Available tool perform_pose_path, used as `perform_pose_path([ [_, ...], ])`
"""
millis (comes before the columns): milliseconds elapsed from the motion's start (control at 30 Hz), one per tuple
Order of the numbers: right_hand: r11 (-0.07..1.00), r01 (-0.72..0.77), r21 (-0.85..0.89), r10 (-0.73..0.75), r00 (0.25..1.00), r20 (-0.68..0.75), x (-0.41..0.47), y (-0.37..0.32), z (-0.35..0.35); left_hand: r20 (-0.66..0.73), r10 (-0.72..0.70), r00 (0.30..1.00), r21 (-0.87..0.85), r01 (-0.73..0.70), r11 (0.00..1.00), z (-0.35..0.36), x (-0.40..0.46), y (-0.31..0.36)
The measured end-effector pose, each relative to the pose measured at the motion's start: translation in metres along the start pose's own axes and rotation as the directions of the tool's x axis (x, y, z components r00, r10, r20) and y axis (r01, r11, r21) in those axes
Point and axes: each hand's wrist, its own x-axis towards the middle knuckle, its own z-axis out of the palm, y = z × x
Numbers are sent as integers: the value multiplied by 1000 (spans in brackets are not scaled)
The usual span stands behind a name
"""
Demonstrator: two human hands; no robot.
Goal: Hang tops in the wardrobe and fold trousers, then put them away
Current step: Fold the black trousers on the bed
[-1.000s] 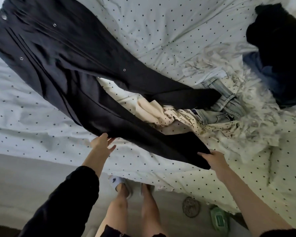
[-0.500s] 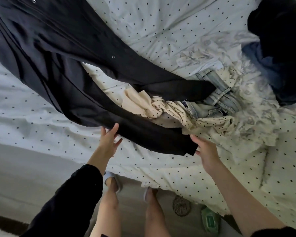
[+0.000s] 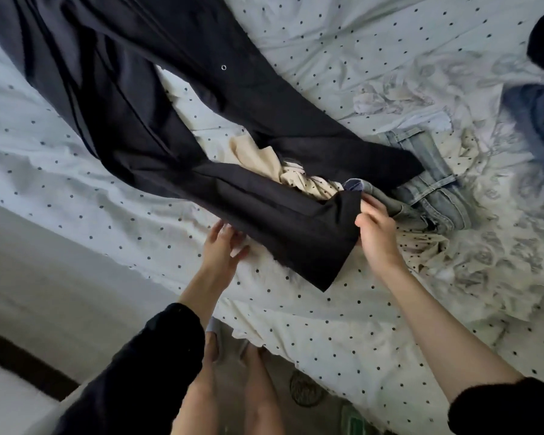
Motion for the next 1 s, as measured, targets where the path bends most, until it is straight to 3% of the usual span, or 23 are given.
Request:
perform_pose_path([
  [133,991,96,-89,-83,986,145,-1,-10,-3,48,-14,999,20,13,1000,22,0,-11],
  [267,1000,8,-13,-5,960,280,0,-8,-7,-16,-44,999,51,45,998,39,4,-10],
  [533,1000,-18,-14,18,1000,19,22,-9,0,-331,-72,941,-110,38,993,48,18,5],
  [700,997,-83,-6,83,996,-23,22,-7,-8,-280,-57,958,-41,47,998,17,-8,-4],
  [833,967,-250,41,251,968,-24,10,-8,-11,-254,-21,967,-90,-2,996,-14,-42,-11],
  [1000,804,-580,132,594,795,-126,-1,-6,-13,-259,21,966,-39,-32,999,-29,-73,-8],
])
